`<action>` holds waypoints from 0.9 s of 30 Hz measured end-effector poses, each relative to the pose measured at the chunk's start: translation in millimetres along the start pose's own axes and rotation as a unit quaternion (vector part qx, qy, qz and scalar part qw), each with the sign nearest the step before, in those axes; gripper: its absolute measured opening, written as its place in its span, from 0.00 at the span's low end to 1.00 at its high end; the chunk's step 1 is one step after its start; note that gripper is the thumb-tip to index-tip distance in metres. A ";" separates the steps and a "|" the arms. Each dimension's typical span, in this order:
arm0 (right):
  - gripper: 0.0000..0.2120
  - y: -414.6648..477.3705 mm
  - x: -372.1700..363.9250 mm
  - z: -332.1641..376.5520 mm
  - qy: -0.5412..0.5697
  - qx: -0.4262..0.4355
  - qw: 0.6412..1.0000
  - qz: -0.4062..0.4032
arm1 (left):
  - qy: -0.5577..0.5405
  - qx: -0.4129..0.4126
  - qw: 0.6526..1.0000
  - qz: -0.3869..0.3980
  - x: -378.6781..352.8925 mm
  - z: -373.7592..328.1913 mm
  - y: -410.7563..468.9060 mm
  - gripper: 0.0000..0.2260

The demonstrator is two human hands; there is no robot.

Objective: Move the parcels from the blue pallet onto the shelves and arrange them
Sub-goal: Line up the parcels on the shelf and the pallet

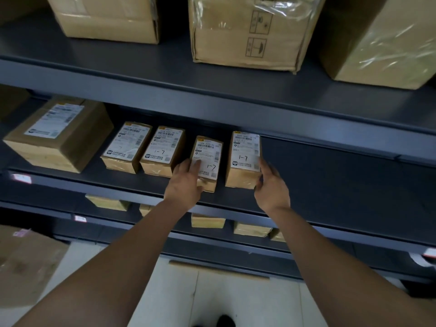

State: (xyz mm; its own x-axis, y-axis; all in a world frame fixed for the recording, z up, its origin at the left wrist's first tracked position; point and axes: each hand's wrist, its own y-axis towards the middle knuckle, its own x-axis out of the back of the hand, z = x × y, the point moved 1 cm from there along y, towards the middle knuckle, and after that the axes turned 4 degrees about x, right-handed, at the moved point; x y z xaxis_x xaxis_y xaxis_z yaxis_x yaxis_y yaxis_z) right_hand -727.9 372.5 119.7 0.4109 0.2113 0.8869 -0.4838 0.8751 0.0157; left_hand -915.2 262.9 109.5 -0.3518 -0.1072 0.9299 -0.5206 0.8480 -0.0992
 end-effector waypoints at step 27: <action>0.26 -289.5 220.4 -125.8 -0.225 -0.089 0.970 -0.002 | 0.162 -0.310 0.937 0.019 17.7 -254.0 -222.3 0.26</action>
State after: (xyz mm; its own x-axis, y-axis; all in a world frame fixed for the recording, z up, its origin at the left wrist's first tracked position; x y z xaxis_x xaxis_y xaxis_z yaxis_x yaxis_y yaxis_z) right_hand -400.1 220.5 252.5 0.0136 0.0309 0.9994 -0.3253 0.9453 -0.0248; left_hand -608.1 204.4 238.0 -0.0537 0.0074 0.9985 0.0746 0.9972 -0.0034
